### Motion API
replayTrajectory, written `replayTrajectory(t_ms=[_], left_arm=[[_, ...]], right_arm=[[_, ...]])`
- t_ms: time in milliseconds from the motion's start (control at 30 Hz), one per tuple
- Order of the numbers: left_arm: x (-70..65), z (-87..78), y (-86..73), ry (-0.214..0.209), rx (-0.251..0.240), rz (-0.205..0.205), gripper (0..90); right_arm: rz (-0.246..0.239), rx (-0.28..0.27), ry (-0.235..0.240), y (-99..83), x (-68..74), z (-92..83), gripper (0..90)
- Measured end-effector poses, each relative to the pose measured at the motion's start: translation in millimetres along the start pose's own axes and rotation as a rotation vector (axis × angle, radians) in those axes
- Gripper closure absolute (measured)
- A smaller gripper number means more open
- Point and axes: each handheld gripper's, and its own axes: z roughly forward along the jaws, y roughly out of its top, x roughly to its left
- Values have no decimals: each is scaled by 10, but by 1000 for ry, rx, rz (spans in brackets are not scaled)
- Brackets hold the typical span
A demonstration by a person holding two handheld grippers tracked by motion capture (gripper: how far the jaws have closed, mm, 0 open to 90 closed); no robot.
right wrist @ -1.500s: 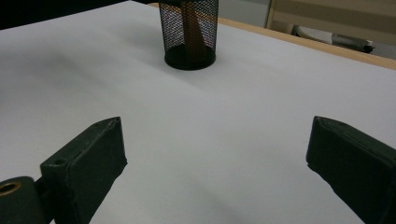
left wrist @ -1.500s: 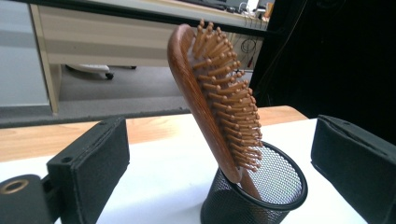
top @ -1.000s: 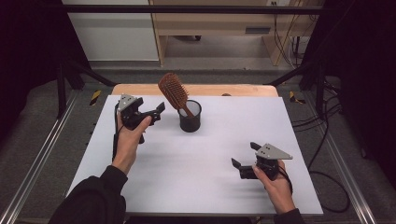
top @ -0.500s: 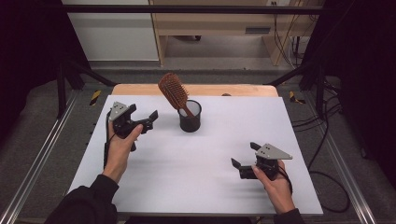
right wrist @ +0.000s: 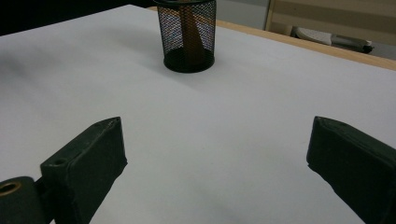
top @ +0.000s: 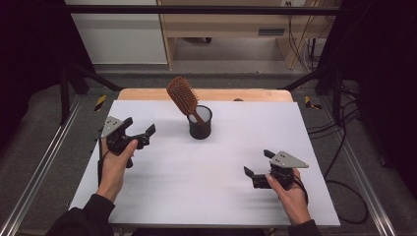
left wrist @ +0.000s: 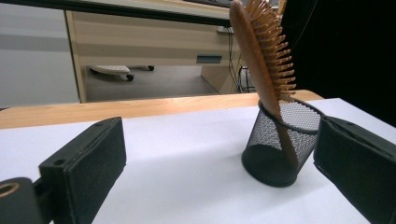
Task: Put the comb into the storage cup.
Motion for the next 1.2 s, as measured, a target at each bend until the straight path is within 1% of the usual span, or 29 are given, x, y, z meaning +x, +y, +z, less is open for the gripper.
replayTrajectory(t_ms=[100, 200, 400, 533, 667, 733, 767, 800, 867, 900, 933, 1000, 1067, 1133, 1200], left_arm=[[22, -57, -53, 0, 14, 21, 28], [45, -117, -103, -12, 22, 19, 28], [109, -250, -159, 1, 9, 16, 28], [122, -364, -182, 2, -2, 28, 27], [104, -466, -237, -4, 12, 82, 25], [99, -517, -270, -11, 13, 98, 25], [103, -544, -286, -13, 11, 97, 24], [110, -573, -304, -16, 6, 84, 24], [133, -632, -346, -25, -10, 52, 25], [145, -661, -367, -24, -16, 43, 25], [154, -689, -386, -21, -16, 42, 25], [173, -742, -423, -14, -12, 53, 25], [191, -792, -451, -13, -7, 68, 25], [202, -837, -477, -14, -6, 67, 25], [203, -876, -510, -11, 3, 79, 27]], right_arm=[[2, -3, 2, 1, -18, -4, 49], [9, -5, -6, -3, -53, -19, 50], [15, -12, -29, -10, -93, -58, 50], [14, -17, -41, -14, -116, -54, 49], [13, -12, -50, -21, -124, -60, 48], [12, -14, -51, -24, -115, -67, 48], [10, -15, -52, -25, -110, -67, 48], [6, -16, -54, -26, -105, -68, 48], [-3, -8, -75, -25, -96, -70, 49], [-6, -6, -84, -24, -96, -73, 50], [-2, -9, -86, -24, -96, -79, 50], [7, -13, -87, -29, -99, -99, 51], [4, -11, -90, -46, -100, -130, 50], [5, -14, -97, -64, -110, -160, 50], [13, -21, -103, -72, -122, -184, 50]])
